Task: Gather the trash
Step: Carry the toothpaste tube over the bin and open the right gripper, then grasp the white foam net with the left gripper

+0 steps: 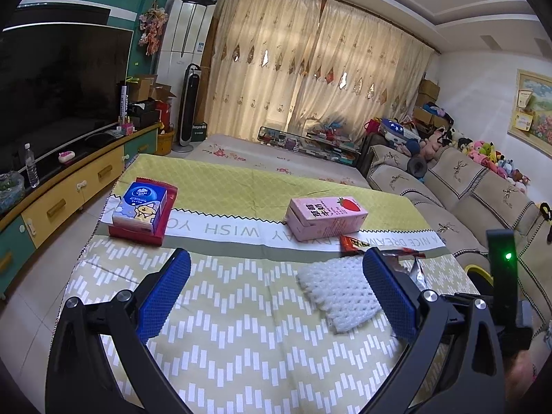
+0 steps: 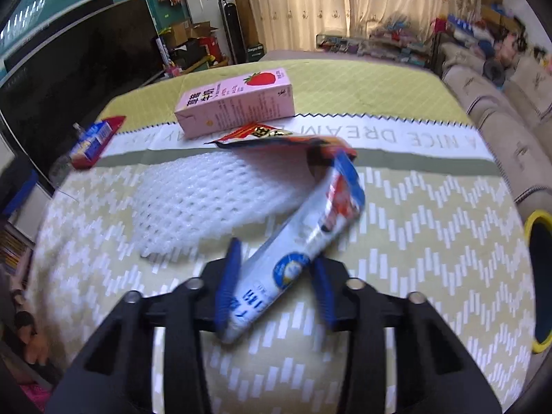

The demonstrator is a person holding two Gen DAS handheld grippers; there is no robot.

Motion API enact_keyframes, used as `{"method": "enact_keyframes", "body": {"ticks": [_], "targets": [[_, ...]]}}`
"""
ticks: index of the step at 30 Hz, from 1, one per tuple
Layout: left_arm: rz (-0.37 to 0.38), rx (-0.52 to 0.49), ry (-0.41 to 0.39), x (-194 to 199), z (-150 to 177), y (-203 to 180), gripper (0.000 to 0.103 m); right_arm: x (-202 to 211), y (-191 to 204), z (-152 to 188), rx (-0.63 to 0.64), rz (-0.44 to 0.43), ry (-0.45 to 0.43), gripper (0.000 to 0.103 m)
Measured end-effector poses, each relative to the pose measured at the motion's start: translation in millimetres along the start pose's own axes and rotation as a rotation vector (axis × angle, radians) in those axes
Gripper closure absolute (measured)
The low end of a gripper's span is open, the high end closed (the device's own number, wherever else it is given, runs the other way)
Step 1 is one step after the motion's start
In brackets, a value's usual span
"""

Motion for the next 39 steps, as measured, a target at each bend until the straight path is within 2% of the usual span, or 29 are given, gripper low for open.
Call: {"method": "enact_keyframes", "body": {"ticks": [5, 13, 18, 22, 28, 30, 32, 34, 39], "targets": [[0.000, 0.001, 0.001, 0, 0, 0, 0.005, 13, -21, 6, -0.031, -0.025, -0.009, 0.091], [0.005, -0.013, 0.019, -6, 5, -1, 0.005, 52, -79, 10, -0.125, -0.032, -0.086, 0.093], [0.012, -0.024, 0.031, -10, 8, -4, 0.005, 70, -148, 12, -0.215, 0.069, -0.128, 0.093], [0.024, -0.034, 0.040, -11, 10, -10, 0.005, 79, -229, 21, -0.315, 0.214, -0.146, 0.093], [0.060, -0.035, 0.082, -21, 17, -17, 0.005, 75, -319, 37, -0.402, 0.392, -0.127, 0.090], [0.067, -0.036, 0.091, -23, 19, -18, 0.005, 70, -337, 41, -0.417, 0.431, -0.115, 0.088], [0.079, -0.041, 0.098, -24, 21, -21, 0.005, 66, -356, 45, -0.430, 0.479, -0.101, 0.068], [0.101, -0.053, 0.117, -27, 24, -27, 0.005, 64, -365, 48, -0.440, 0.507, -0.104, 0.058], [0.143, -0.106, 0.155, -33, 33, -46, 0.005, 66, -359, 45, -0.457, 0.485, -0.142, 0.057]]}}
Point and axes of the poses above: each gripper's, at about its wrist camera, not at the fingertips, and x roughly against the way its jaws point, y to its left, z to its underside, the point moved 9 cm from there along -x, roughly the way its jaws point, and after that the axes turned 10 degrees about z, right-handed, at the moved point
